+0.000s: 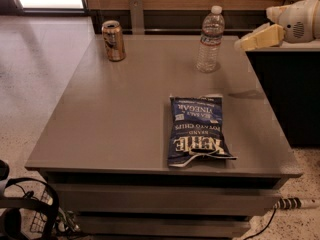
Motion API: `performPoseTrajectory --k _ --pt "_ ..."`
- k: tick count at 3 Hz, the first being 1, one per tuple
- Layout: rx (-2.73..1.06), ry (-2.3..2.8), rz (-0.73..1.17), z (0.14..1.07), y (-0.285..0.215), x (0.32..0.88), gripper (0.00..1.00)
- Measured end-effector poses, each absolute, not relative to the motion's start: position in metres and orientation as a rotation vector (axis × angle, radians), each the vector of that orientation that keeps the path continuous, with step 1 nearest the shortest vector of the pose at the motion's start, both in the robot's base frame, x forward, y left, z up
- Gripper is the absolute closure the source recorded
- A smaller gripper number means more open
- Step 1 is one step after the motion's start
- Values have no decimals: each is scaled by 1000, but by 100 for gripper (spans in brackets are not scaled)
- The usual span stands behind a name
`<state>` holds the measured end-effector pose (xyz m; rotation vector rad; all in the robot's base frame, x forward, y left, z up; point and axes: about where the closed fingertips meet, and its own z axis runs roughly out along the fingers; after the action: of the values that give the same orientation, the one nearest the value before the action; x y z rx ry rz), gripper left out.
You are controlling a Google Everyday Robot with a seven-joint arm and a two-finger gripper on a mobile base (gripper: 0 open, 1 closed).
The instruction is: Knock water bottle over
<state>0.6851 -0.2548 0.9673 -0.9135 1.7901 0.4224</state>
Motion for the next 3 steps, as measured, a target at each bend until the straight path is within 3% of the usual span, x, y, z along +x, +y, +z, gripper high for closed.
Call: performPoseTrajectory --k 3 --pt "-829 1626 534 945 -197 728 0"
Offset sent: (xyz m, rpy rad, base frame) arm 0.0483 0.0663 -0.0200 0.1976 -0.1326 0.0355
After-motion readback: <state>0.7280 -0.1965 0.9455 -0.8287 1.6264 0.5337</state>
